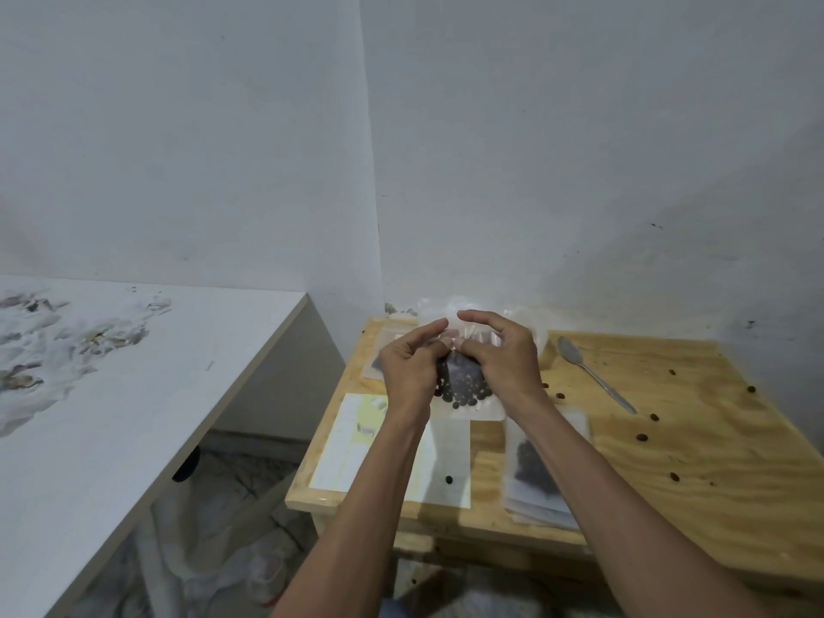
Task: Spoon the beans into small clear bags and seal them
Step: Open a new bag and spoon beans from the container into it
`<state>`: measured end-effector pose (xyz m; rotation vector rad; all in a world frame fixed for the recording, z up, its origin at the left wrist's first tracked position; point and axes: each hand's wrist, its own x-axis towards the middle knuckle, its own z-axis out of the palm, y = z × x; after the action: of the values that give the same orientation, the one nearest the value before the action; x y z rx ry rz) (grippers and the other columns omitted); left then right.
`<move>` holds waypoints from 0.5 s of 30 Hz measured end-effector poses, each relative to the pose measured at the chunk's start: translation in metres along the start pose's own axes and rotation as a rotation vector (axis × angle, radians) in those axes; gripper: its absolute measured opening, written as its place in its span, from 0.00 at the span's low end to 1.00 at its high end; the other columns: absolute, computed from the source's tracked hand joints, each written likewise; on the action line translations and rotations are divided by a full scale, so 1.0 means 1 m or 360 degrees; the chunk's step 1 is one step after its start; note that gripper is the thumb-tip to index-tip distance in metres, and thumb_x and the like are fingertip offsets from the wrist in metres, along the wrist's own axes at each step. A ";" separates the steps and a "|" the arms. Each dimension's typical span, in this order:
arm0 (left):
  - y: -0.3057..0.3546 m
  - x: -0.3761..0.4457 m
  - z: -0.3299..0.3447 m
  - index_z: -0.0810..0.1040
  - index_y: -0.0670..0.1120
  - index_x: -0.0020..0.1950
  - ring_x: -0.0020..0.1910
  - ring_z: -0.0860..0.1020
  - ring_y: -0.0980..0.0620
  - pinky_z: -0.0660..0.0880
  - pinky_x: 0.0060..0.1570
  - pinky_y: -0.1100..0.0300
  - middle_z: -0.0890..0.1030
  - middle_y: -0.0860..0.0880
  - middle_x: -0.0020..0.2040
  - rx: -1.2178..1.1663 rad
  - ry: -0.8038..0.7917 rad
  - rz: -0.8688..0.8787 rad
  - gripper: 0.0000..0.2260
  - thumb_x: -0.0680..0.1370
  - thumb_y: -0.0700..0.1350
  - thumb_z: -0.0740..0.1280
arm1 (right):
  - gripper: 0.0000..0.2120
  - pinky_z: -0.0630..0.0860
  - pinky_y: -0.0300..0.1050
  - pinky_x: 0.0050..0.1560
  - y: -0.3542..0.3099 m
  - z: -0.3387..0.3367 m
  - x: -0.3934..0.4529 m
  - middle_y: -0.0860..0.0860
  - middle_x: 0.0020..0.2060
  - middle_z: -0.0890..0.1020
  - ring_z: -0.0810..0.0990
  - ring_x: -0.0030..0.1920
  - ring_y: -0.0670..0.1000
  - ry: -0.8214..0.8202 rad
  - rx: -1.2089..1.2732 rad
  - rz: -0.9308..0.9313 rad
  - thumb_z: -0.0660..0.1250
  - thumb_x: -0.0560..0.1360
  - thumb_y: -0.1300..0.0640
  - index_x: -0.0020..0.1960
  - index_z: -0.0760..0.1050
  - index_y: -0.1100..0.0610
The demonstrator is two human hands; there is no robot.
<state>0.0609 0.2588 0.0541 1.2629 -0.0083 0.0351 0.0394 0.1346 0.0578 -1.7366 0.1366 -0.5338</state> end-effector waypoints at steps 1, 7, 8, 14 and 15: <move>-0.004 0.005 -0.005 0.87 0.44 0.53 0.46 0.86 0.51 0.82 0.46 0.61 0.88 0.47 0.46 0.0026 0.0017 -0.0005 0.11 0.75 0.32 0.71 | 0.15 0.73 0.44 0.70 0.004 0.003 0.001 0.37 0.56 0.85 0.79 0.63 0.40 -0.0038 -0.0020 0.0012 0.76 0.73 0.59 0.59 0.84 0.47; -0.007 0.060 -0.048 0.82 0.43 0.63 0.51 0.82 0.56 0.80 0.49 0.64 0.83 0.46 0.58 0.0455 -0.0037 0.0065 0.16 0.77 0.33 0.69 | 0.21 0.79 0.46 0.58 0.027 0.033 0.027 0.45 0.56 0.82 0.80 0.56 0.50 -0.0285 -0.0258 0.0230 0.76 0.74 0.58 0.65 0.81 0.46; -0.005 0.069 -0.053 0.82 0.42 0.65 0.55 0.81 0.56 0.79 0.51 0.65 0.82 0.47 0.60 0.0534 -0.0050 0.0091 0.17 0.77 0.31 0.68 | 0.21 0.79 0.45 0.57 0.028 0.041 0.034 0.46 0.57 0.82 0.79 0.55 0.50 -0.0225 -0.0244 0.0247 0.76 0.74 0.59 0.65 0.81 0.48; -0.016 0.117 -0.076 0.83 0.37 0.58 0.41 0.84 0.54 0.77 0.37 0.71 0.85 0.45 0.45 0.0851 0.0032 0.0198 0.12 0.76 0.29 0.70 | 0.22 0.79 0.48 0.61 0.046 0.087 0.066 0.51 0.63 0.82 0.79 0.61 0.52 -0.0172 -0.0386 0.0358 0.77 0.73 0.57 0.66 0.80 0.53; -0.022 0.124 -0.078 0.84 0.38 0.56 0.44 0.83 0.50 0.77 0.39 0.71 0.86 0.43 0.47 0.0928 0.0061 0.0227 0.11 0.75 0.30 0.71 | 0.23 0.79 0.49 0.60 0.050 0.093 0.069 0.51 0.63 0.81 0.79 0.61 0.53 -0.0199 -0.0457 0.0376 0.77 0.73 0.55 0.67 0.79 0.52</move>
<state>0.1843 0.3292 0.0128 1.8427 -0.0582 0.1963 0.1491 0.1801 0.0157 -1.9946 0.3383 -0.2387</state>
